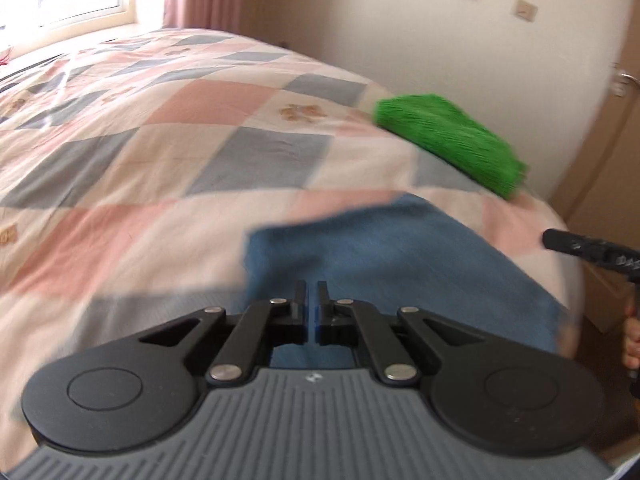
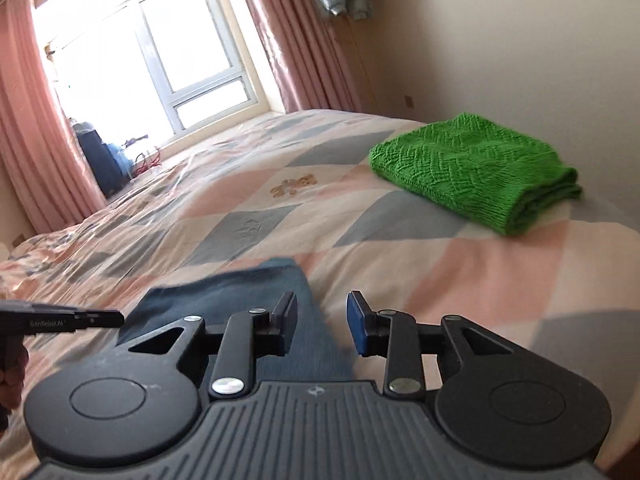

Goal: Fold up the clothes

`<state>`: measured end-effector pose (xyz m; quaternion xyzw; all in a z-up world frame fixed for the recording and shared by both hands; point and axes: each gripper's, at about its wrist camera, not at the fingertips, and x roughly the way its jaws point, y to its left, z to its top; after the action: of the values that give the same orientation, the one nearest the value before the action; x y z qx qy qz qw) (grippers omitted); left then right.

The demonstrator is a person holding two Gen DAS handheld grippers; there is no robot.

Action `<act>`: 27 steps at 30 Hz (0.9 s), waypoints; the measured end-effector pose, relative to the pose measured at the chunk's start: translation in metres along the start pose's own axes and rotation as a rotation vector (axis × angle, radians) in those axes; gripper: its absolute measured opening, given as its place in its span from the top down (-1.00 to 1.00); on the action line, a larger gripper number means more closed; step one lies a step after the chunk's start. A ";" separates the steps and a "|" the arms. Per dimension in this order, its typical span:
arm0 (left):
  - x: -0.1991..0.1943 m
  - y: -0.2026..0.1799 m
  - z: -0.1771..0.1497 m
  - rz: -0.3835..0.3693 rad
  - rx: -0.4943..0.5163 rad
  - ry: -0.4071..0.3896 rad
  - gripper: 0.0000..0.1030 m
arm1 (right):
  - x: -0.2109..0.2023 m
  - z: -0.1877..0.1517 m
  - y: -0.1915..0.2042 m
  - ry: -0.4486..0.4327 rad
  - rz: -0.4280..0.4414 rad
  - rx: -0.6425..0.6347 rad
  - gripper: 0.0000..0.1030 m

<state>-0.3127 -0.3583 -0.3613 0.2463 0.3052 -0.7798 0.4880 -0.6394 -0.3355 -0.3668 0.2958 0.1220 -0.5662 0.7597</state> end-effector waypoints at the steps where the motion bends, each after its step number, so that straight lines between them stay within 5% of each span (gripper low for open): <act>1: -0.011 -0.003 -0.005 -0.008 -0.003 -0.002 0.97 | -0.012 -0.008 0.004 0.007 0.002 -0.017 0.36; 7: -0.007 -0.033 -0.053 -0.034 0.007 0.059 0.96 | 0.000 -0.056 0.026 0.155 -0.086 -0.212 0.49; 13: -0.027 -0.042 -0.055 0.036 -0.014 0.056 0.99 | -0.013 -0.057 0.034 0.158 -0.121 -0.212 0.45; 18: -0.041 -0.056 -0.068 0.004 -0.015 0.079 0.98 | -0.042 -0.056 0.054 0.095 -0.033 -0.161 0.46; 22: -0.027 -0.063 -0.085 0.065 -0.021 0.139 0.98 | -0.010 -0.077 0.062 0.221 -0.062 -0.163 0.45; 27: -0.042 -0.066 -0.087 0.122 -0.038 0.143 0.91 | -0.025 -0.077 0.060 0.195 -0.071 -0.099 0.43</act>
<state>-0.3484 -0.2480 -0.3769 0.3103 0.3382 -0.7231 0.5161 -0.5796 -0.2594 -0.3968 0.3071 0.2336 -0.5545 0.7374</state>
